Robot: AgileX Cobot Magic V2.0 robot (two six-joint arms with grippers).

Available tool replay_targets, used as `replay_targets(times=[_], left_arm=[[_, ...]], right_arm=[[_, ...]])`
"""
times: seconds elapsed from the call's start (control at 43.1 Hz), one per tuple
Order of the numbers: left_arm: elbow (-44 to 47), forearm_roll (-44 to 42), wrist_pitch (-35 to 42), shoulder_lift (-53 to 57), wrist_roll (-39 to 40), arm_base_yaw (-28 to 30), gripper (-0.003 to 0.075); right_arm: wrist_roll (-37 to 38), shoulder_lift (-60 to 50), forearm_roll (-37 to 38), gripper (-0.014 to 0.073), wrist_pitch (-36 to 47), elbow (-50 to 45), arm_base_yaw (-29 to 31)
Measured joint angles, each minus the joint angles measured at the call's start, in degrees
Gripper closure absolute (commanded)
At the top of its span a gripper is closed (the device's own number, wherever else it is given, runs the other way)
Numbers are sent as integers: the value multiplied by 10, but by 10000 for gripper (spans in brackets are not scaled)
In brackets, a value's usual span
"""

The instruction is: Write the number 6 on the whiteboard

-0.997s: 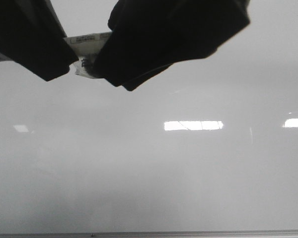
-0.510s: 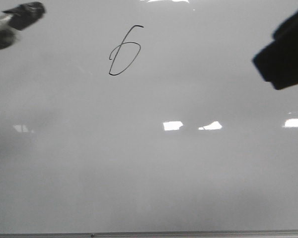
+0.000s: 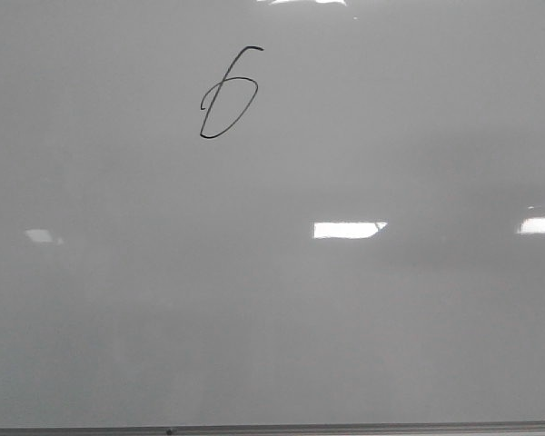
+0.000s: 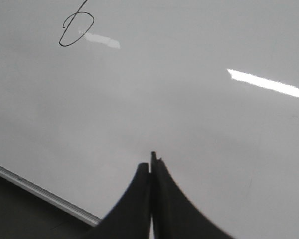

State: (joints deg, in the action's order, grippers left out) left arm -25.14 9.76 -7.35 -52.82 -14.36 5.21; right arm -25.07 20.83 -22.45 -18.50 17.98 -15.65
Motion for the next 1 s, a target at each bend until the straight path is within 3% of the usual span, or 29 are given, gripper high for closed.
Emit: replay_targets(times=[0.232, 0.649, 0.719, 0.881, 0.997], left_arm=[[29, 4, 172, -100, 1, 0, 730], [-27, 4, 201, -283, 1, 0, 721], [-29, 5, 206, -289, 1, 0, 691], [-29, 5, 211, -296, 1, 0, 537], [-30, 5, 219, -298, 1, 0, 486]], right_arm=[[0, -2, -2, 662, 0, 0, 0], [1, -2, -5, 662, 0, 0, 0], [1, -2, -5, 662, 0, 0, 0], [1, -2, -5, 662, 0, 0, 0], [1, -2, -5, 662, 0, 0, 0]])
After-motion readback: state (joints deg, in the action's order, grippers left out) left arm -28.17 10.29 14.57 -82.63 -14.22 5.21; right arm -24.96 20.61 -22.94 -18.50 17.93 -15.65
